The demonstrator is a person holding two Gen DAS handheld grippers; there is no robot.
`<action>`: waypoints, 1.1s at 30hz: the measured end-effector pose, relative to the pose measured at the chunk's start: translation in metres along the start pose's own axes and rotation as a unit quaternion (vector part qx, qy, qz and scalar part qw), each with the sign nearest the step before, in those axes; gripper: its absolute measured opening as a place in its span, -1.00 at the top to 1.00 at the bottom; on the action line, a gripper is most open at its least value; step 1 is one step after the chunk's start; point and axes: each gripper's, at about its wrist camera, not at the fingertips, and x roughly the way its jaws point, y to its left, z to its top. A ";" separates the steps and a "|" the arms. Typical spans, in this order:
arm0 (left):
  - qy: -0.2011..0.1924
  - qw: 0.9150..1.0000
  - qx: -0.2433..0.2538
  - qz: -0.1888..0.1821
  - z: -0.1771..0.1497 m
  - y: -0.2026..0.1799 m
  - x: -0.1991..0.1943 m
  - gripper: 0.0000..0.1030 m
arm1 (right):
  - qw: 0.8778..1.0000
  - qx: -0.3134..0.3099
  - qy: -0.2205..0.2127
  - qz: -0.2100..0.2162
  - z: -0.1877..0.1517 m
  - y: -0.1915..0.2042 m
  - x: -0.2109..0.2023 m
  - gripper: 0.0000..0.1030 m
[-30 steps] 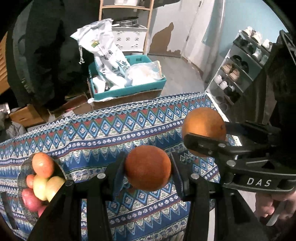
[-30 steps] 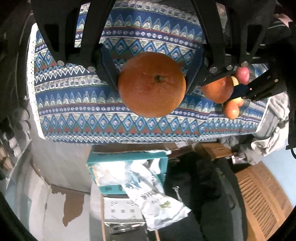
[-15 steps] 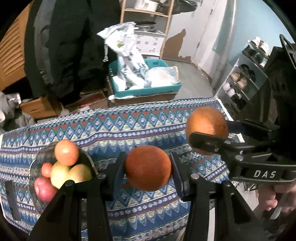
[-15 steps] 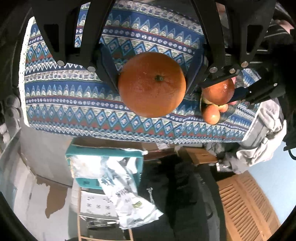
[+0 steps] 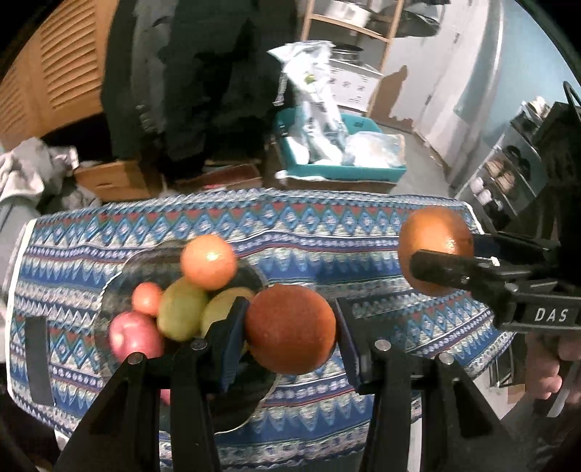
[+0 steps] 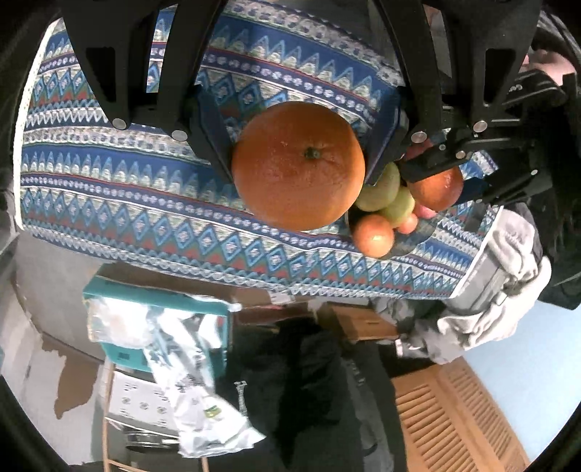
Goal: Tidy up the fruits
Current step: 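Lower both oranges into the glass bowl and open both tools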
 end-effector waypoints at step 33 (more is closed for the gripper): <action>0.054 0.989 -0.131 0.040 -0.062 0.153 0.030 0.07 | 0.990 -0.076 0.094 0.071 0.016 0.134 0.126 -0.36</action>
